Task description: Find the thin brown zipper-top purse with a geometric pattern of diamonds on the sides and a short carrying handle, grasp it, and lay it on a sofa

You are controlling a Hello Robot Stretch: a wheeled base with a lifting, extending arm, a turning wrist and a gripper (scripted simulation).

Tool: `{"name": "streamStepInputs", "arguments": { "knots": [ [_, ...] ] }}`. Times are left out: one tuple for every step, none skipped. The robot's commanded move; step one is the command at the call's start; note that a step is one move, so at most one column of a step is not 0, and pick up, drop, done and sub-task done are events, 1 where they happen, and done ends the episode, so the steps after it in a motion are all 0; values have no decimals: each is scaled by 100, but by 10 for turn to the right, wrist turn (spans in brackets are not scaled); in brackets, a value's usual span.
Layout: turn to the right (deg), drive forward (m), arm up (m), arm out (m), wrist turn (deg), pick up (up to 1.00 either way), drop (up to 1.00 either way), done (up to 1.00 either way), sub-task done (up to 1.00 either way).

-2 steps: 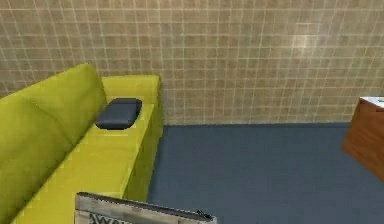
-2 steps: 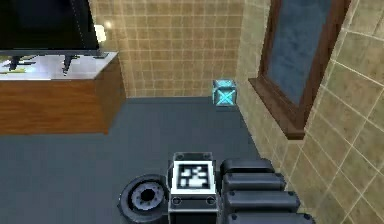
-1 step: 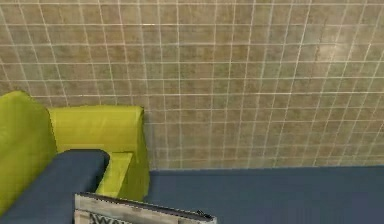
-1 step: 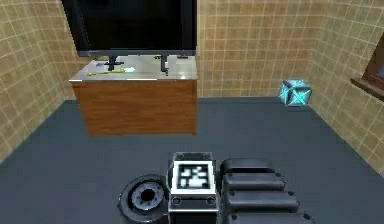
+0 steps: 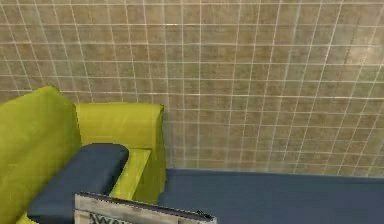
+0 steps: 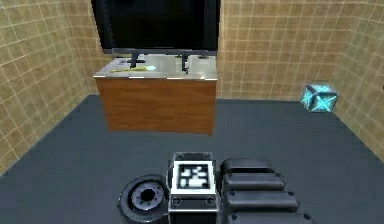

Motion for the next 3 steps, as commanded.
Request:
{"name": "streamStepInputs", "arguments": {
  "knots": [
    [0,35,0,0,0,0,0,0,0],
    [210,0,0,0,0,0,0,0,0],
    [-120,0,0,0,0,0,0,0,0]
  ]
}}
